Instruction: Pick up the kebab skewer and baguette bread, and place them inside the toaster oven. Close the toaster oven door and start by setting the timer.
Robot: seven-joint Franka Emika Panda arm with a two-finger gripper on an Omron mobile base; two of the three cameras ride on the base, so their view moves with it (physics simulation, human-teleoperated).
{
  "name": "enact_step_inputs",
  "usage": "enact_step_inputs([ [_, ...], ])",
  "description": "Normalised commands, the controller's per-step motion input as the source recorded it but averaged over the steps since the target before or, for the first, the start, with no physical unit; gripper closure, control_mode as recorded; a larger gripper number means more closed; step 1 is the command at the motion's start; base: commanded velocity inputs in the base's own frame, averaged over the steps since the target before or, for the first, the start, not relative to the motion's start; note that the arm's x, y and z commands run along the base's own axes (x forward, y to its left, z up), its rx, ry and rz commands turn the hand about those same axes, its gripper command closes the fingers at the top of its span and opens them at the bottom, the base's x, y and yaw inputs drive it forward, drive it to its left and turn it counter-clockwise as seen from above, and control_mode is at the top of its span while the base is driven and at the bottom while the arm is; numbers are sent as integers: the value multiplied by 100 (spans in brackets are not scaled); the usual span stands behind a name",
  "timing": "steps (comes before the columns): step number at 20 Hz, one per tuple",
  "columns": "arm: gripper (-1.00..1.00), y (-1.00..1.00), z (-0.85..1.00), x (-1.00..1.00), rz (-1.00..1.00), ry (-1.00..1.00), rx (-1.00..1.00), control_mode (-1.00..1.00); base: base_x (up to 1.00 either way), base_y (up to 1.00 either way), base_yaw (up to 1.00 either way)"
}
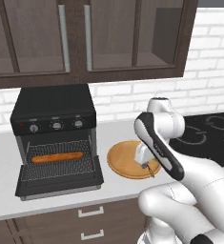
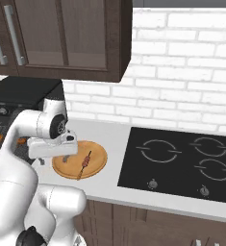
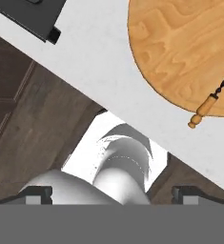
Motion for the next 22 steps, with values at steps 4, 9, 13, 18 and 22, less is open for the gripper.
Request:
enact_step_inputs([
  [4, -100, -38, 0, 2, 10, -22, -4, -100, 0, 0, 0],
  [9, -100, -41, 0, 49, -5, -15, 1, -100, 0, 0, 0],
  [13, -100, -9, 0, 77, -12, -8, 1, -100, 0, 0, 0],
  [18, -100, 0, -1, 89, -4, -3, 1, -100, 0, 0, 0],
  [22, -100, 0, -5, 22, -20, 8, 9, -100, 0, 0, 0],
])
